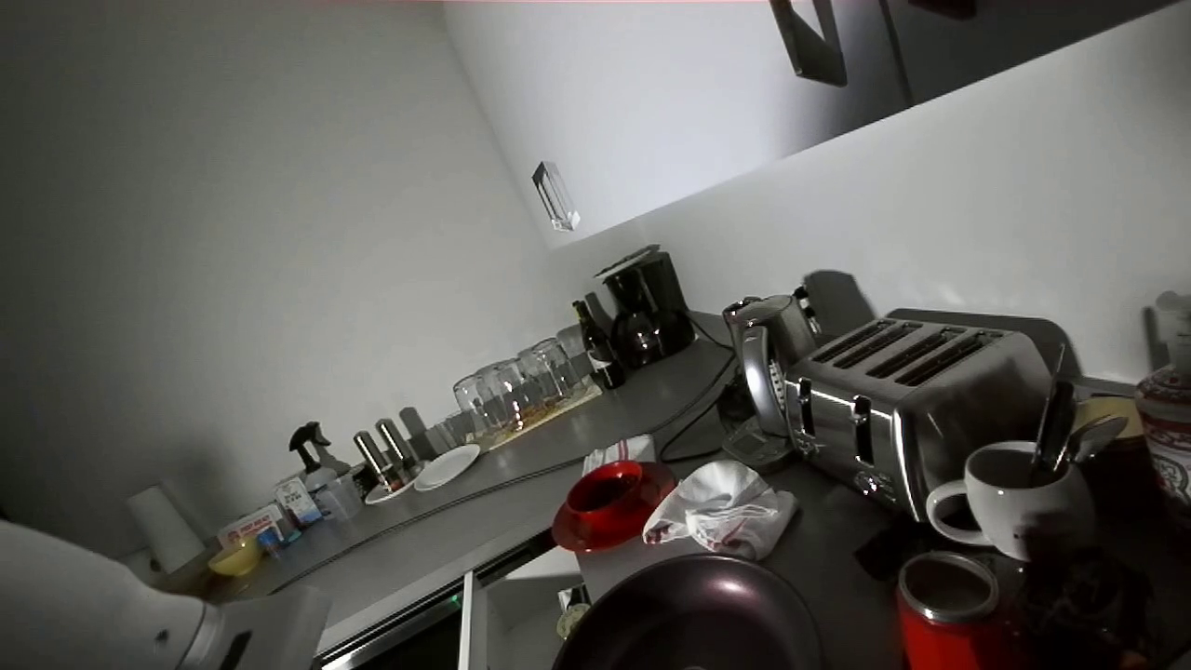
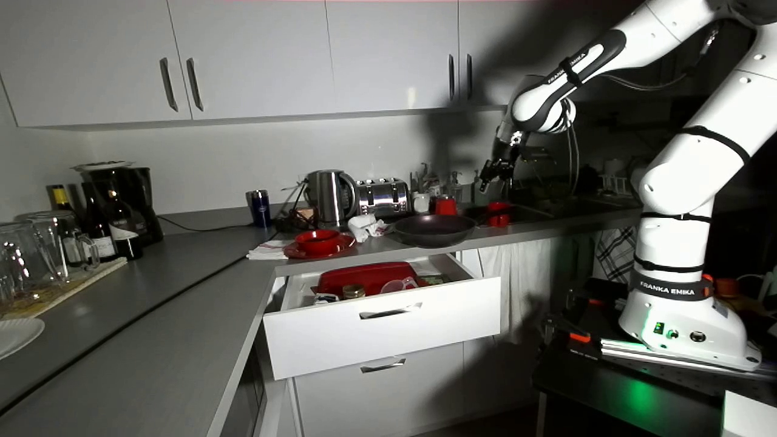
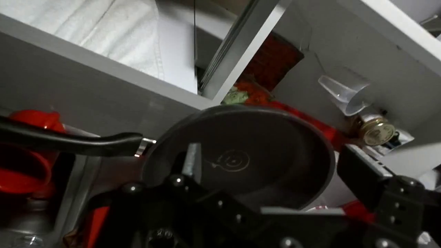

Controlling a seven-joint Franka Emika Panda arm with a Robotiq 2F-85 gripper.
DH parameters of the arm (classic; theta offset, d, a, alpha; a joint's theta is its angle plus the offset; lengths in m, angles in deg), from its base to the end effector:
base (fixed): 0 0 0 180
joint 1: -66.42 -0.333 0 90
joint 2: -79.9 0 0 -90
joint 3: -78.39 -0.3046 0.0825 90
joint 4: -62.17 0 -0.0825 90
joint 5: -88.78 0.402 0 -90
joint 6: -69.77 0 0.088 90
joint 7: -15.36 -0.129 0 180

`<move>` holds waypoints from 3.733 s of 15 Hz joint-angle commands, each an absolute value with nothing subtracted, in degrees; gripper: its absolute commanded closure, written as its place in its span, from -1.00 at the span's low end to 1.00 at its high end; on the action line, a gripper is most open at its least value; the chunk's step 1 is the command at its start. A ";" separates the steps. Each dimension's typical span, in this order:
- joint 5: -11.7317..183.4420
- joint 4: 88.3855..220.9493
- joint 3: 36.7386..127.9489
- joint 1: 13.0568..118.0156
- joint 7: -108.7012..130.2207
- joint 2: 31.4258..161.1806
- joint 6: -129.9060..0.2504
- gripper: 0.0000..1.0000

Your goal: Put the orange cup in the drawer

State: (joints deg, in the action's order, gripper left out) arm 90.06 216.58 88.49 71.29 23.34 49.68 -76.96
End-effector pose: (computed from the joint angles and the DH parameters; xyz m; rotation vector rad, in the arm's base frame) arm 0.4147 -0.1059 0.3915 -3.0448 0.2013 -0.6156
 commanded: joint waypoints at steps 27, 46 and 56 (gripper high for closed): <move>93.81 167.51 94.48 83.92 4.02 94.86 -58.29 -1.00; 90.46 167.13 95.21 84.91 9.08 100.38 -60.18 -1.00; 91.48 167.92 93.10 85.61 17.19 101.12 -64.70 -1.00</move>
State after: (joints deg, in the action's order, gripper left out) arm 91.21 168.58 94.31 85.27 13.96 100.59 -63.34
